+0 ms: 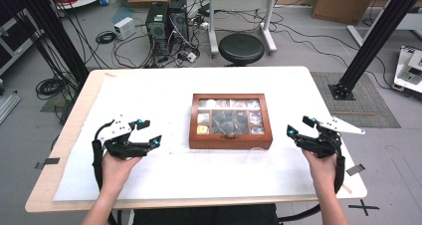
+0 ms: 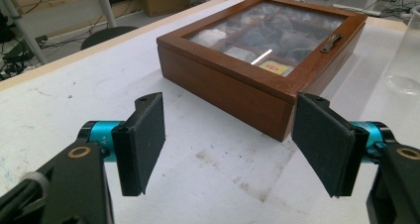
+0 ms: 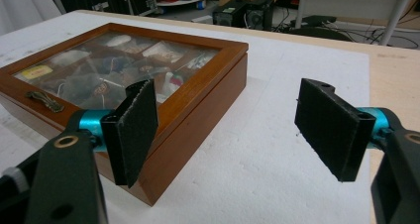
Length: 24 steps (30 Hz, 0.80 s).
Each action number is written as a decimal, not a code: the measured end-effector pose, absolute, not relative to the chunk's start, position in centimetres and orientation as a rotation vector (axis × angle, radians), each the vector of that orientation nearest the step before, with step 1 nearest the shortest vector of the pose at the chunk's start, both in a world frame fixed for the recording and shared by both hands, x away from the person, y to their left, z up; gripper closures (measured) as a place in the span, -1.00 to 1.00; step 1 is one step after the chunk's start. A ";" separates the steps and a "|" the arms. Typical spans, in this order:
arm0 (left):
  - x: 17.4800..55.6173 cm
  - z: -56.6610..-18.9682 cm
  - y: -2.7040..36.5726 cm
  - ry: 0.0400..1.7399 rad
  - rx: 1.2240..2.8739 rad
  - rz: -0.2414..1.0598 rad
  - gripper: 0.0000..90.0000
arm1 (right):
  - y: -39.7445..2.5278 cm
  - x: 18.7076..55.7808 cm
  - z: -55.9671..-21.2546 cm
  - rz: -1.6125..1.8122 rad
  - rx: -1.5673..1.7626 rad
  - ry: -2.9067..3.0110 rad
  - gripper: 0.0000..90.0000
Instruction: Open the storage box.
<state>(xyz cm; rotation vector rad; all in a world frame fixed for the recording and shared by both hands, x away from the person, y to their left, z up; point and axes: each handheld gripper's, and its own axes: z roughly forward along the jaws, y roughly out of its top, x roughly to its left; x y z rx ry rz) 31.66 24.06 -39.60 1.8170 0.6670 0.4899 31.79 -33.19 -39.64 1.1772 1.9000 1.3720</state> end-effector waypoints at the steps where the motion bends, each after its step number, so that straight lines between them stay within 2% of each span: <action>1: 31.7 -39.6 24.1 0.666 1.819 0.488 -0.35 | -33.2 31.8 -39.6 1.371 1.182 1.898 -0.44; 15: 31.7 -39.9 23.0 0.646 1.826 0.428 -0.35 | -33.3 32.0 -39.6 1.350 1.220 1.873 -0.50; 24: 31.7 -40.0 21.8 0.626 1.828 0.347 -0.35 | -33.3 32.0 -39.5 1.347 1.216 1.860 -0.49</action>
